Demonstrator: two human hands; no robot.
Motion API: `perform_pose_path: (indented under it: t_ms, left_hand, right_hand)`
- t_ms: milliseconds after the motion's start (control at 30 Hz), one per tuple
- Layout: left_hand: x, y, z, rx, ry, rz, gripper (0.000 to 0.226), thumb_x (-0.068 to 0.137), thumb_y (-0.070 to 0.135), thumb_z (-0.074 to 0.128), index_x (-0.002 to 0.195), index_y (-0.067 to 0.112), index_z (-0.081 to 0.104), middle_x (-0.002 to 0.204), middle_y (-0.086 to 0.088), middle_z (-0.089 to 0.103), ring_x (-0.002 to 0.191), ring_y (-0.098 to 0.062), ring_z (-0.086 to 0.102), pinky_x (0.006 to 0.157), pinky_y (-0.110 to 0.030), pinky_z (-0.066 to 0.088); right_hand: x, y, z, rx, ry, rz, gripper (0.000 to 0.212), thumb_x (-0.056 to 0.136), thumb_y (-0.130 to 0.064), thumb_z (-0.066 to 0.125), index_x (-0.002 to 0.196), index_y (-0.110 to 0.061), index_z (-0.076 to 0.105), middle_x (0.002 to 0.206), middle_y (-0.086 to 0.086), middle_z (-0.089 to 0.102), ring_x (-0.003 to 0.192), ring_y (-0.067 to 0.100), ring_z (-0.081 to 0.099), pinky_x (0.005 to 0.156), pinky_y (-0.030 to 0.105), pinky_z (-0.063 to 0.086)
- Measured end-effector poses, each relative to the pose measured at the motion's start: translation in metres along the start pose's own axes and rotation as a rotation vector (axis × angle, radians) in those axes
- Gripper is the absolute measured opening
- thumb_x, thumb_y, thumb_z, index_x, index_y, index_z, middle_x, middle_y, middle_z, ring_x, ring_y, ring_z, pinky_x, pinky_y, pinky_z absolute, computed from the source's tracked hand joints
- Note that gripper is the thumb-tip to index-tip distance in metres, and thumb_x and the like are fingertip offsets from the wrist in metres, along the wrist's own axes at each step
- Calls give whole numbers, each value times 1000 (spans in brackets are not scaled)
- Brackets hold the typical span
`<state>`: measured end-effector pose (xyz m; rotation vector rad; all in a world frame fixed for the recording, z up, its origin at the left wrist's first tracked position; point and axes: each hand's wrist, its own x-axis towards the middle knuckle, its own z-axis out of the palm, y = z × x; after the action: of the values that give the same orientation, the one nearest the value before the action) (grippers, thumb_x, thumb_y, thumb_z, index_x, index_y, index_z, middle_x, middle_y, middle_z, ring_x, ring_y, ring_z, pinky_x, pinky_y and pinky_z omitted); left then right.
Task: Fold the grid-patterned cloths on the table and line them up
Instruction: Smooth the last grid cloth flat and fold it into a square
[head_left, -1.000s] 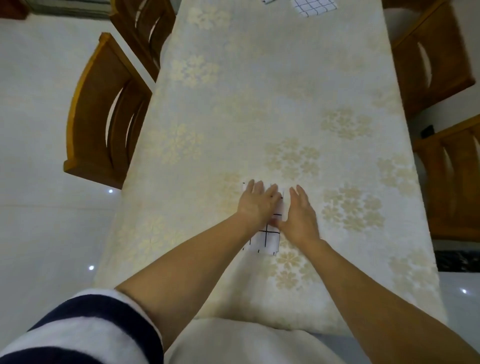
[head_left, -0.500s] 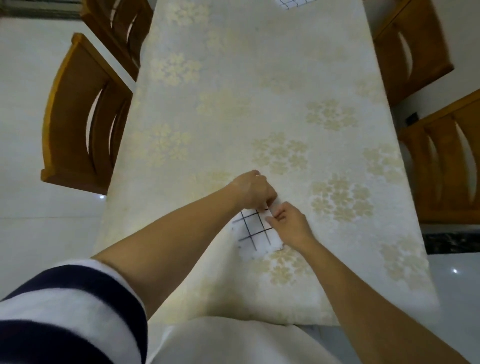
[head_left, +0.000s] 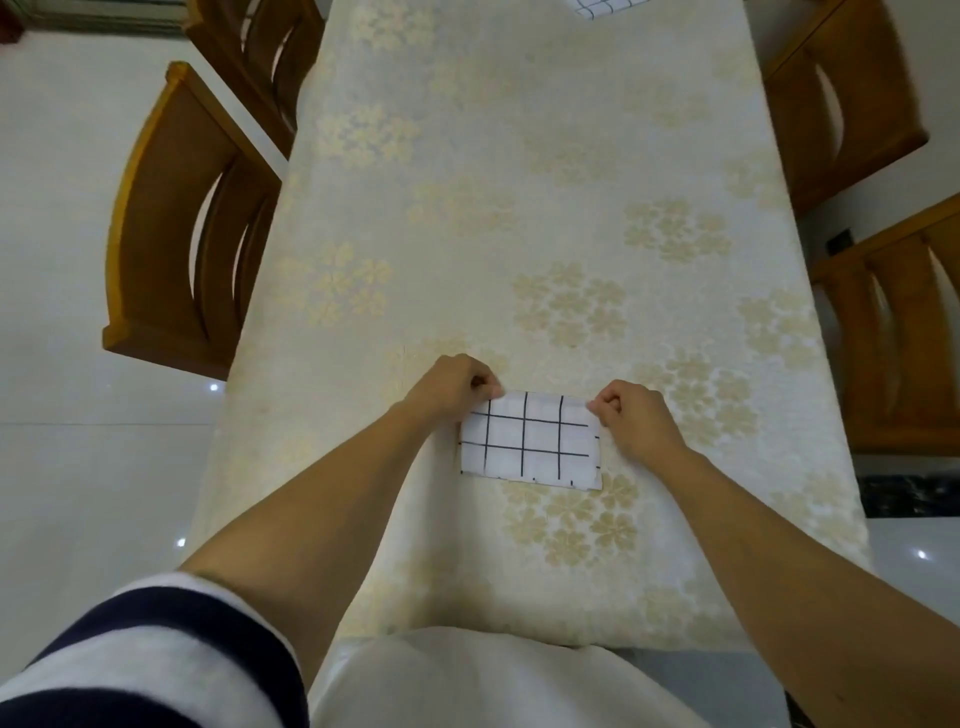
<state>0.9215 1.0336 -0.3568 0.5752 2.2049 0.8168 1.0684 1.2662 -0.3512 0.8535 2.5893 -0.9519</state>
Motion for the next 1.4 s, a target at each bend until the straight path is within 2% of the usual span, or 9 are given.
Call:
perform_pose_path:
  t_ms: [67,200,333,433,667,767,867,1233,1400]
  left_hand:
    - [-5,1,8,17,47,13,21,99,27,65,112,12,72,114,-4,70,107,-21,65,85,-24,49]
    - [-26,-8,33,442,477,237,39,101,24,57,137,7,56,139,-17,55,127,-38,50,109,-49,41]
    - [-36,1,79,528,251,291,56,108,28,35,160,9,23,168,-8,19,156,-26,12,127,-43,9]
    - [-40,-21,79,612,242,204,58,109,42,11,163,24,-1,169,10,-6,156,-15,-8,127,-43,-2]
    - [-49,-48,55,637,268,131,62,105,51,3,162,27,-6,168,13,-13,156,-19,-13,125,-45,-9]
    - [-41,-24,54,566,351,110,62,106,41,12,162,20,-3,169,5,-12,156,-22,-14,127,-43,-6]
    - [-25,7,67,540,263,160,62,107,33,23,162,13,3,170,-1,-5,156,-20,-10,127,-40,-3]
    - [-67,-61,48,662,280,24,63,104,50,1,160,26,-15,164,13,-26,154,-18,-22,125,-45,-13]
    - [-57,-25,55,547,318,179,62,107,45,5,161,20,-7,168,7,-15,155,-16,-16,126,-36,-9]
  right_hand:
    - [1,-1,7,-142,84,4,23,99,-35,56,110,-17,64,107,6,65,98,25,61,85,39,50]
    - [-15,-34,28,-258,313,-69,56,103,-36,45,151,-11,34,155,11,35,143,29,31,119,43,24]
    - [-23,-61,79,-410,89,-265,58,107,-27,26,159,-14,3,166,0,1,153,20,-3,125,36,2]
    - [-26,-32,85,-571,25,-299,61,108,-41,16,157,-20,-13,164,-5,-20,151,19,-18,124,40,-5]
    - [-27,13,38,-618,12,-178,67,100,-59,-5,153,-23,-26,160,-5,-32,148,24,-27,123,48,-5]
    - [-22,-27,44,-523,81,-202,66,101,-54,0,156,-22,-16,163,-2,-23,150,24,-21,123,45,-7]
    - [-15,-66,62,-476,74,-286,60,106,-41,13,157,-23,-13,164,-3,-20,151,21,-19,124,42,-4]
    - [-41,35,37,-589,42,-151,69,98,-62,-4,153,-24,-26,159,-6,-33,148,24,-28,123,49,-6]
    - [-40,-18,62,-544,144,-251,63,106,-43,16,157,-19,-12,164,1,-19,151,28,-16,124,48,-2]
